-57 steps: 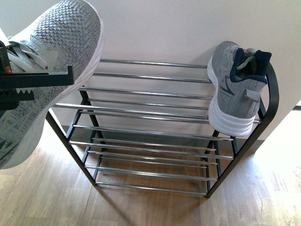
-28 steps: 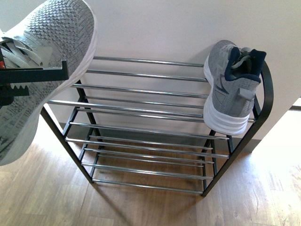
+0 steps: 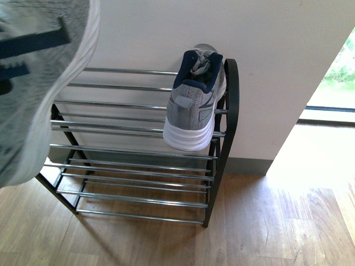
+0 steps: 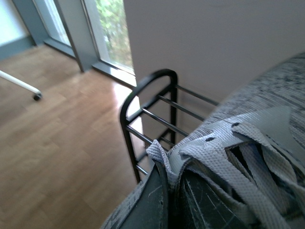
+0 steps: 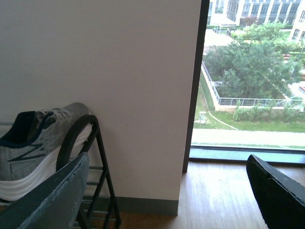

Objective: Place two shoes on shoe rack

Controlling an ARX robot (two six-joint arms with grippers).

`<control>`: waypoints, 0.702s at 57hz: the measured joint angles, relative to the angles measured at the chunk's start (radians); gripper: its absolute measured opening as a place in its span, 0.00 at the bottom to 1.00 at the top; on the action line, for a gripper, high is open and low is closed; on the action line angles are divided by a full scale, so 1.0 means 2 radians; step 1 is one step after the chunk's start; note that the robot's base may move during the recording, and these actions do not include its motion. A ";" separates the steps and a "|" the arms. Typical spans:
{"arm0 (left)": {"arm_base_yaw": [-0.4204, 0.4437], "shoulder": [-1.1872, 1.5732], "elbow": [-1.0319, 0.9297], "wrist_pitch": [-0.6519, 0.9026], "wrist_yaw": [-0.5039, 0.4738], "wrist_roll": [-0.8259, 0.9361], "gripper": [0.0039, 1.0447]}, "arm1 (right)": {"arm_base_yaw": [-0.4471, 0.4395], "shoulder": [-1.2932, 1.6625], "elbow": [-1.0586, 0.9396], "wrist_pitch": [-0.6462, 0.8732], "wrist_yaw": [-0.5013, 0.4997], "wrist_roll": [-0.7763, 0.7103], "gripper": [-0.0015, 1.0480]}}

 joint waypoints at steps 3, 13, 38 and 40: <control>0.001 0.009 0.023 -0.039 0.025 -0.051 0.01 | 0.000 0.000 0.000 0.000 0.000 0.000 0.91; 0.025 0.067 0.112 -0.156 0.124 -0.180 0.01 | 0.000 0.000 0.000 0.000 0.000 0.000 0.91; 0.066 0.212 0.315 -0.212 0.235 -0.173 0.01 | 0.000 0.000 0.000 0.000 0.000 0.000 0.91; 0.066 0.219 0.323 -0.223 0.235 -0.178 0.01 | 0.000 0.000 0.000 0.000 0.000 0.000 0.91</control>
